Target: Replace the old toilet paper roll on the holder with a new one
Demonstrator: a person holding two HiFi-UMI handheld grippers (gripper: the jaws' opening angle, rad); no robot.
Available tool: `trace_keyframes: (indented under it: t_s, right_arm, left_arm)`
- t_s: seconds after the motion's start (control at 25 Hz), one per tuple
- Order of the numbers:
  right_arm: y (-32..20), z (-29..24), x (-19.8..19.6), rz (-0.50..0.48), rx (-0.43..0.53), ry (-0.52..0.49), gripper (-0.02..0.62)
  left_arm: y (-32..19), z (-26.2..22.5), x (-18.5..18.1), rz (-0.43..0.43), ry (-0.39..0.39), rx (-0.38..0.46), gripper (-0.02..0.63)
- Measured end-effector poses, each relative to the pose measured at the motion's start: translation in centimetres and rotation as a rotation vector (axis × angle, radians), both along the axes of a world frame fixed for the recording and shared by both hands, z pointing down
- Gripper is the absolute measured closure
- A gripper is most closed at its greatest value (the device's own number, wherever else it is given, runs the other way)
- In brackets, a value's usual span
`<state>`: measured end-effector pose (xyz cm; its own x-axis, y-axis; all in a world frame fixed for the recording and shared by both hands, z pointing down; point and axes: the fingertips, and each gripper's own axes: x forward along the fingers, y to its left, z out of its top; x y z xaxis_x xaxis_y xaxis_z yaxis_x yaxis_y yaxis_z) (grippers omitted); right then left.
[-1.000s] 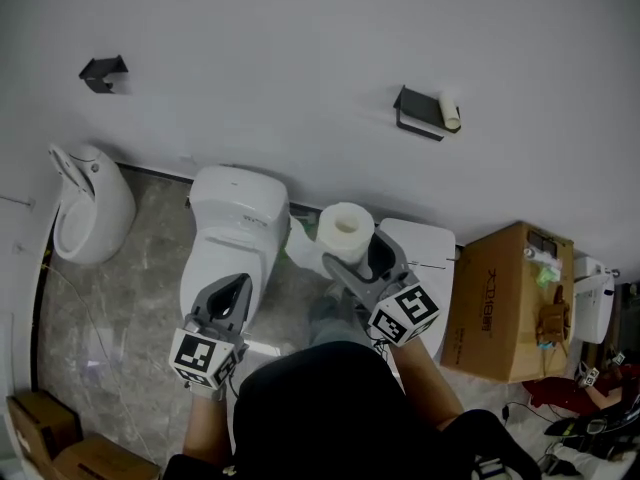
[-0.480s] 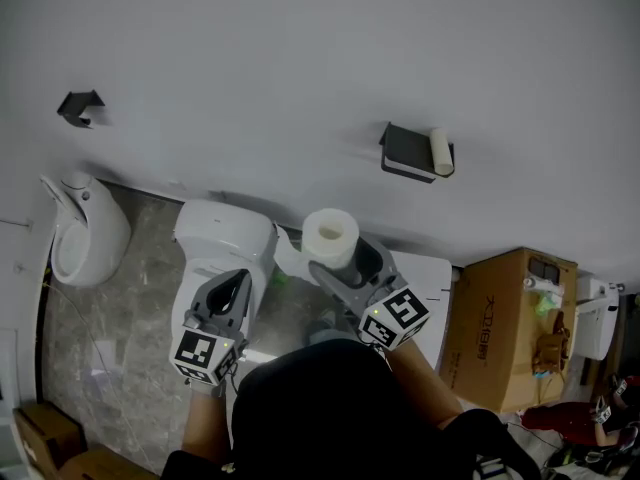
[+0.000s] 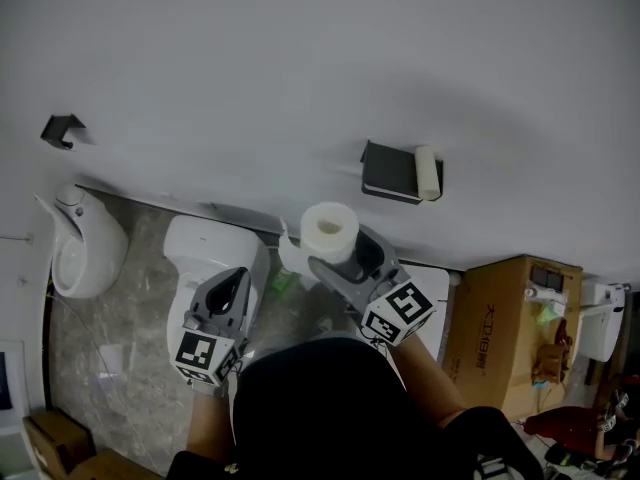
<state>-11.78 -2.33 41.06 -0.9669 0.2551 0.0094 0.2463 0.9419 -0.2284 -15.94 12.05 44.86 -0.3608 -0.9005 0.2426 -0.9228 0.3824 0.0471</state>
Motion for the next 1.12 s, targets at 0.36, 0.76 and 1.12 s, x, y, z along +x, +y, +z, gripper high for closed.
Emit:
trace_keyframes:
  t_s: [0.36, 0.76, 1.12]
  right_arm:
    - [-3.9, 1.2, 0.8, 0.084, -0.018, 0.026, 0.227]
    - [-7.0, 1.7, 3.5, 0.27, -0.055, 0.046, 0.227]
    - [-10.6, 2.1, 7.5, 0.523, -0.059, 0.072, 0.227]
  left_arm:
    - [-5.1, 0.2, -0.5, 0.1, -0.001, -0.015, 0.592]
    - [-9.9, -0.2, -0.2, 0.27, -0.01, -0.029, 0.592]
    - [-15.9, 0.1, -0.1, 0.485, -0.083, -0.054, 0.591]
